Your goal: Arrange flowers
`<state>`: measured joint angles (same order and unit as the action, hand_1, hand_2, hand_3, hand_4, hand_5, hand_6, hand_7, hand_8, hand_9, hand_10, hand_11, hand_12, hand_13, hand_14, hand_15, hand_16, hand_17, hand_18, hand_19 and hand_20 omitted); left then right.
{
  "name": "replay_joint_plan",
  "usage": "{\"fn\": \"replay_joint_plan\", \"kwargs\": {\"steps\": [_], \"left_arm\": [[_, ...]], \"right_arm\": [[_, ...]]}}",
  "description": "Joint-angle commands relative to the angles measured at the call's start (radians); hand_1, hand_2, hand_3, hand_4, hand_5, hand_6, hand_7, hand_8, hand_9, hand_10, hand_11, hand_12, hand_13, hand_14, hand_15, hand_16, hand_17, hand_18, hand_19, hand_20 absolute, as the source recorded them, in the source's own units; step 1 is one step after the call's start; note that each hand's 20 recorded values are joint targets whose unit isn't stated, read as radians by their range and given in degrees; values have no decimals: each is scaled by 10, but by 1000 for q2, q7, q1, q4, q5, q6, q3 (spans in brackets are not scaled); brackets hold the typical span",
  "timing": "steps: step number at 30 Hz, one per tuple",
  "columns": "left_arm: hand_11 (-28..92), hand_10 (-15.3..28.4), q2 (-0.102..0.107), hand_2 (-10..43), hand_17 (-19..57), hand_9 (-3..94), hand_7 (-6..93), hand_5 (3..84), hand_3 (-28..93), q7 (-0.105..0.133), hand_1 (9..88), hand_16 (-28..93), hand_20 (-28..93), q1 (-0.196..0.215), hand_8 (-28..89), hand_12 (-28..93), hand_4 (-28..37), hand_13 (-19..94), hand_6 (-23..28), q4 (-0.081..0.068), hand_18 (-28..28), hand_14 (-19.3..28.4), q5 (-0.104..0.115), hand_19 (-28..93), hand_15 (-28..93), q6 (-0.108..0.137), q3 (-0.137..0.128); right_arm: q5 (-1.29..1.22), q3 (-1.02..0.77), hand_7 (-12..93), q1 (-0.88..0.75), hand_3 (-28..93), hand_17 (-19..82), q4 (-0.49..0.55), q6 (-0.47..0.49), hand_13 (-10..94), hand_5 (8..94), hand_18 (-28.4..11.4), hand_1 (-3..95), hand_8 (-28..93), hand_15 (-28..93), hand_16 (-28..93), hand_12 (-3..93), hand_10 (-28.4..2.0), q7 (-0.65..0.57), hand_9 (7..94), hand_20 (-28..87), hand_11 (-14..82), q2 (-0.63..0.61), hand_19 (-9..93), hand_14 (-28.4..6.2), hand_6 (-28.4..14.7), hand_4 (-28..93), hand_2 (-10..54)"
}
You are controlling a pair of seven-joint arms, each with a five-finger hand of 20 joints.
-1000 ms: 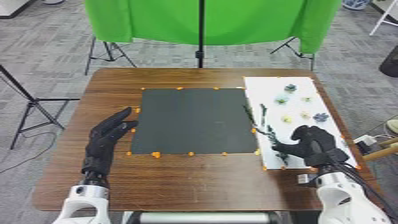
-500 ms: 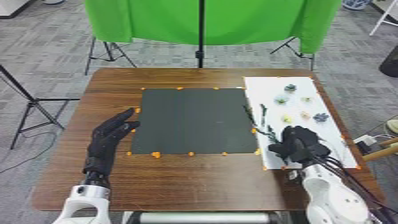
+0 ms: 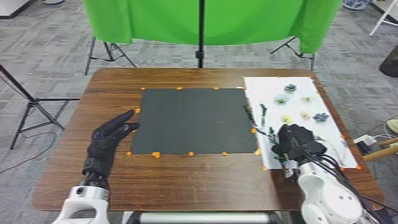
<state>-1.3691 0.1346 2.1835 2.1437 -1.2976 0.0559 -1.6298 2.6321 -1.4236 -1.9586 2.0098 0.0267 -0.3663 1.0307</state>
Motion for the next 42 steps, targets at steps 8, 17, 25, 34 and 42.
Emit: {"fn": "replay_joint_plan", "kwargs": {"steps": [8,17,25,34,42], "left_arm": [[224,116,2,-81,36,521,106,464,605,-21,336,70,222,6,-60,162,-153,383,17,-2,124,144,17,46,128,-16,2],[223,117,51,-80,36,520,107,465,605,-9,333,71,222,-5,-61,162,-154,382,17,-37,125,145,53,47,128,22,-24],[73,122,113,58,41,447,37,443,635,68,182,16,178,-67,-66,67,-280,304,41,-124,103,119,127,8,80,156,-13],[58,112,133,214,27,388,25,404,513,72,181,-27,148,-104,-78,22,-283,251,57,-171,75,86,145,7,60,191,6],[61,114,130,183,27,388,26,396,560,68,160,-30,146,-99,-78,22,-283,256,60,-167,77,91,145,8,65,187,18]], "right_arm": [[-173,-117,459,-11,-280,709,66,-163,937,728,-81,851,259,602,282,385,-120,-14,860,512,403,-5,932,-11,-18,709,-95],[-325,69,473,195,-273,711,102,-137,937,726,-84,848,251,609,278,378,-120,15,857,521,416,30,932,-11,-21,715,-95],[-393,349,478,469,-276,713,-50,-66,937,726,-84,847,244,615,274,372,-121,28,856,529,422,208,932,-10,-21,722,-95],[-428,502,481,556,-281,717,-193,36,937,728,-84,849,238,625,268,364,-124,-5,859,542,432,336,932,-9,-22,727,-95],[-440,557,485,574,-282,722,-298,88,937,727,-83,848,236,632,265,362,-126,-41,860,551,436,411,932,-8,-20,730,-95]]}}
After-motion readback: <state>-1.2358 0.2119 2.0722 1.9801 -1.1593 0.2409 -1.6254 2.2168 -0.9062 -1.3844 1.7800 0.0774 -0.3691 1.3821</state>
